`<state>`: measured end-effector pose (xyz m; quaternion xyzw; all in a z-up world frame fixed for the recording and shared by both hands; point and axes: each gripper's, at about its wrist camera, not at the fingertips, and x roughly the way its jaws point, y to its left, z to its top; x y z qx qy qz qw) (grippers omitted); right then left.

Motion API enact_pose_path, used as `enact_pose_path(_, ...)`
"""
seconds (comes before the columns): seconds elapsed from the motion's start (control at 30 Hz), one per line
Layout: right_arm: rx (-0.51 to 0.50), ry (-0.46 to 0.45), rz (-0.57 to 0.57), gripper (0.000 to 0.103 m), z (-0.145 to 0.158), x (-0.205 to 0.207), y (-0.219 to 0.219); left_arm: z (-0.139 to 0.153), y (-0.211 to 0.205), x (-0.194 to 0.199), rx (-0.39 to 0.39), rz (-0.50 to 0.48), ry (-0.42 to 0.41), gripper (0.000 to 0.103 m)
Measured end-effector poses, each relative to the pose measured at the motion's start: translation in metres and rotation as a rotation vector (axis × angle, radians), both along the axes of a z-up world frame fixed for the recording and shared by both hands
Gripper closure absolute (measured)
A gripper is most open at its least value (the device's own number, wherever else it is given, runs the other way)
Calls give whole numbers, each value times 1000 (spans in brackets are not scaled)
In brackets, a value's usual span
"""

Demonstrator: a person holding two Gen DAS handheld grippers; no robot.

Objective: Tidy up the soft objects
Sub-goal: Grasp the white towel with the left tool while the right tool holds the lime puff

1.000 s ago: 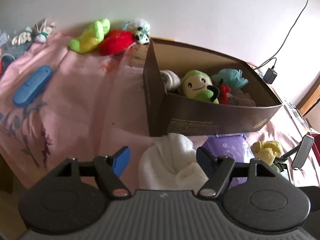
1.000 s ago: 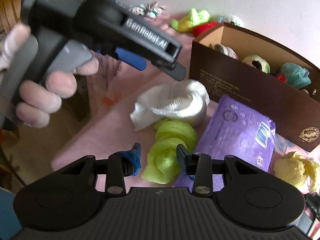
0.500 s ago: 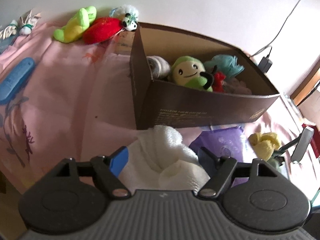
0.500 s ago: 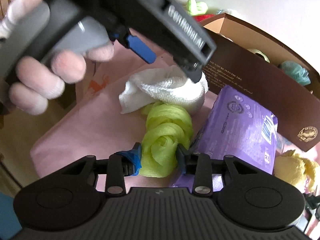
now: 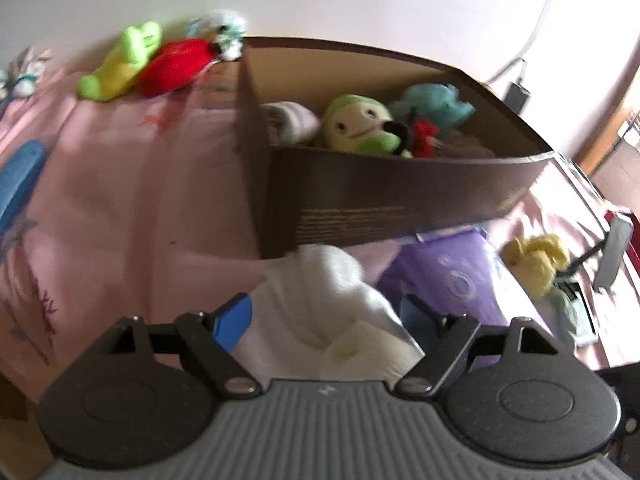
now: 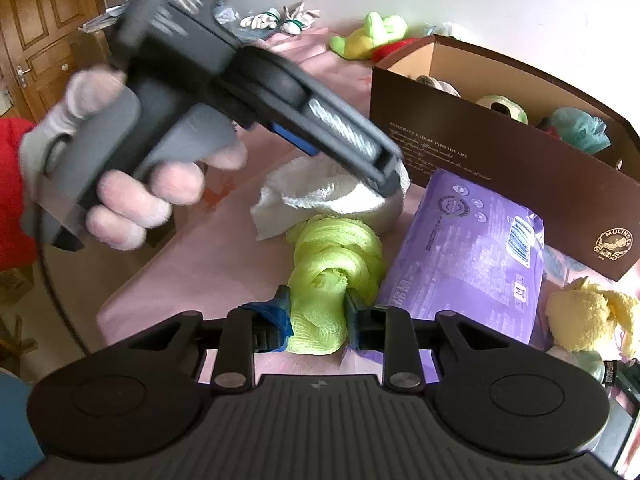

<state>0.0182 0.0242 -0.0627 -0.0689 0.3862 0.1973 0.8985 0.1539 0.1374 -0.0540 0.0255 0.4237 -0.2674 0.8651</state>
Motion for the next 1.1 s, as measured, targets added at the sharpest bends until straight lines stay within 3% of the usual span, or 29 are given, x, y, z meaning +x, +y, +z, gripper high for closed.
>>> enact_pose_path(0.17, 39, -6, 17, 94, 5, 1, -11, -16, -11, 2, 80, 3, 10, 20)
enact_pose_path(0.47, 148, -25, 5, 94, 11, -11, -32, -20, 0, 10, 63, 16, 16, 20)
enact_pose_path(0.57, 175, -38, 4, 94, 14, -16, -39, -27, -8, 7, 99, 5, -18, 19)
enact_pose_path(0.77, 196, -58, -1, 95, 18, -21, -46, -33, -13, 4, 97, 16, -58, 19)
enact_pose_path(0.97, 215, -69, 10, 95, 20, -25, -51, -27, -15, -9, 92, 20, -96, 44)
enact_pose_path(1.1, 222, -72, 18, 95, 22, -27, -55, -18, -12, -21, 84, 46, -127, 49)
